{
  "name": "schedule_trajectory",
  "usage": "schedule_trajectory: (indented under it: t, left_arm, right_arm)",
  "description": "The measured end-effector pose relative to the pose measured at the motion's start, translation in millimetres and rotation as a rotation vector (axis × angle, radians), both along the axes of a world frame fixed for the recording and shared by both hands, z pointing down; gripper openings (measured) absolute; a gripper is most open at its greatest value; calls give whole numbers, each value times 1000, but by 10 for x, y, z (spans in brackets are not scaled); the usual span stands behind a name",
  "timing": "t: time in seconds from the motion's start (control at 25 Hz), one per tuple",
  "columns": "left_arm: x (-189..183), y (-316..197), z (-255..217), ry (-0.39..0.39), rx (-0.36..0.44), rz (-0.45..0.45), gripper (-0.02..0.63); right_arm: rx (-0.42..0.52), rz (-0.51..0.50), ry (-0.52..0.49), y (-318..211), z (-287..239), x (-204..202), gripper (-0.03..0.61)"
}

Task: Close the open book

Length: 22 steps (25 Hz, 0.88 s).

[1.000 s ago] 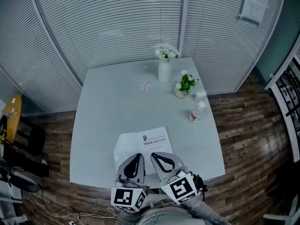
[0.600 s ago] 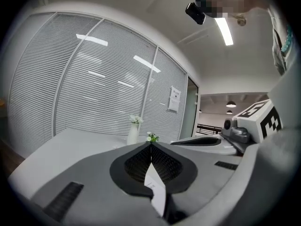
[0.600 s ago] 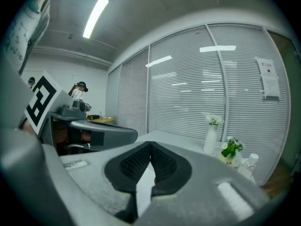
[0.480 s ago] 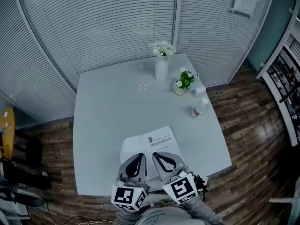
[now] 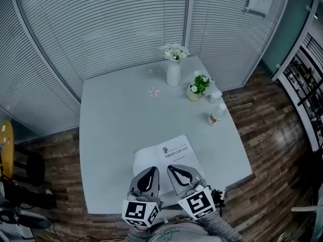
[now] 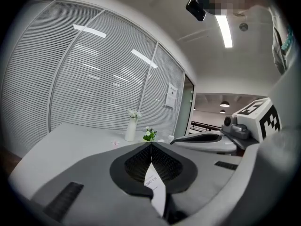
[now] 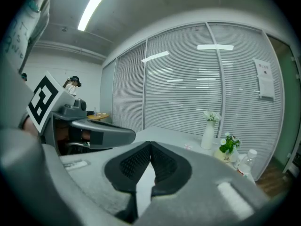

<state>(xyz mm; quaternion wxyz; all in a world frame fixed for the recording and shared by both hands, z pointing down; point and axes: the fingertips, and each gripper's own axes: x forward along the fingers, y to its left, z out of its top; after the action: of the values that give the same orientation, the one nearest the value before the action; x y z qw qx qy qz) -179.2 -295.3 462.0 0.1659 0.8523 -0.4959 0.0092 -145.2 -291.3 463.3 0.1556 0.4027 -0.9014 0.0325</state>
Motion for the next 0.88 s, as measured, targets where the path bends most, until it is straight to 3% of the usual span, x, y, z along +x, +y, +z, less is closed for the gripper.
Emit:
schedule_trajectory:
  t: [0.48,0.88]
  left_arm:
    - [-197,73,275,5,-52,-31,2]
    - [-335,149,829,25,-208,-17,74]
  right_arm:
    - [-19,-12,13,71,61,-134,2]
    - [-56,-1,31,90,197,-201,2]
